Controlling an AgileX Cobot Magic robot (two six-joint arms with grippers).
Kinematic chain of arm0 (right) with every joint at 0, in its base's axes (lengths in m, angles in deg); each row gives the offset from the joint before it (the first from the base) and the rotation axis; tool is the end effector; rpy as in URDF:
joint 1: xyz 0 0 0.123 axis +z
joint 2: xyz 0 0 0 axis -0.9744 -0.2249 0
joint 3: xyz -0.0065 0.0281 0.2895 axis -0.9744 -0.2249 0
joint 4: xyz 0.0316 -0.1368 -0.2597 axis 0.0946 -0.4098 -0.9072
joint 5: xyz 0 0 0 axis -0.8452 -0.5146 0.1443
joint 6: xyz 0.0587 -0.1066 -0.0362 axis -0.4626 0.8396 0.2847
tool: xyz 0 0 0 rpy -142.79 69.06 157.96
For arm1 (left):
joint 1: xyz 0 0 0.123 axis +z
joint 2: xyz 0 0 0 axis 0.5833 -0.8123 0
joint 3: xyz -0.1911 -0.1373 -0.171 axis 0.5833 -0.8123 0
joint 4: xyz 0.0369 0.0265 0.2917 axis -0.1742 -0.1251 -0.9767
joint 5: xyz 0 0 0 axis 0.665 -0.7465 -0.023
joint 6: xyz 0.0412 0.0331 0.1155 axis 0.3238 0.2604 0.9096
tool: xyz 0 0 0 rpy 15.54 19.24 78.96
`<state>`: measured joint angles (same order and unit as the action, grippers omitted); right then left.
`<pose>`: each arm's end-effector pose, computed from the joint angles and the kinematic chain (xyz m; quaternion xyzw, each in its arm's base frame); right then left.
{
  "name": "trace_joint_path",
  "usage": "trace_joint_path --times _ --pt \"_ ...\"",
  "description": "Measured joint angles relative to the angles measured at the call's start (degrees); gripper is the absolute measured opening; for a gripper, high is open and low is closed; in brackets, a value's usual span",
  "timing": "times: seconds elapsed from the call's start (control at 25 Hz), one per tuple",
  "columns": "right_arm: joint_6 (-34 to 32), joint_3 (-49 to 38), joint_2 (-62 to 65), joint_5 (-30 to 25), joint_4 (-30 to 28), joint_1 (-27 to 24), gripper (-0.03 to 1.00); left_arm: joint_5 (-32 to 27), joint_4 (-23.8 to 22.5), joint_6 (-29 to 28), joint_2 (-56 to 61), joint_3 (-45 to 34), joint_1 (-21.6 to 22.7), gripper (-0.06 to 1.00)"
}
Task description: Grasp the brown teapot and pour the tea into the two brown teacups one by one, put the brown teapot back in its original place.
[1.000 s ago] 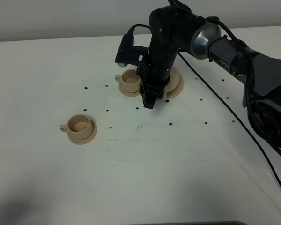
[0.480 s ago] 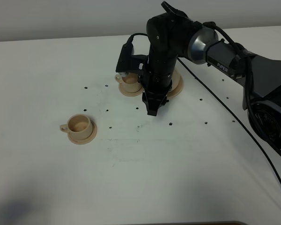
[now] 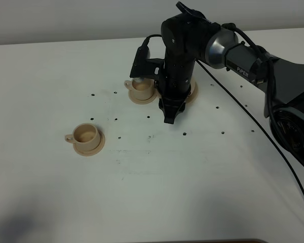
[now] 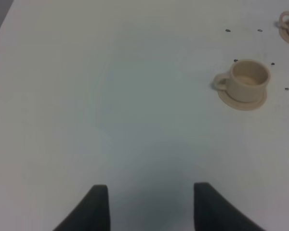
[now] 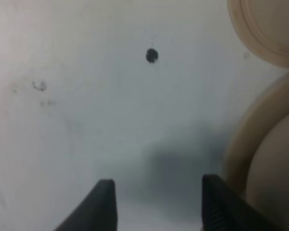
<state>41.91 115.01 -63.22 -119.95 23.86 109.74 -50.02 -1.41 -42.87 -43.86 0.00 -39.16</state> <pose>0.4589 0.3044 0.1030 -0.6276 0.7759 0.0248 0.0597 0.0586 0.0112 0.2818 -0.0413 0.8564 0.0121 0.5146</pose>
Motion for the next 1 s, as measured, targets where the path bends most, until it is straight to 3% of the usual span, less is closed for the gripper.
trace_joint_path --times 0.64,1.0 --pt "-1.8 -0.8 0.1 -1.0 -2.4 -2.3 0.4 0.0 0.0 0.0 0.0 0.0 0.0 0.43" --pt "-4.1 -0.8 0.1 -0.6 -0.6 -2.5 0.4 0.0 0.0 0.0 0.0 0.0 0.0 0.43"
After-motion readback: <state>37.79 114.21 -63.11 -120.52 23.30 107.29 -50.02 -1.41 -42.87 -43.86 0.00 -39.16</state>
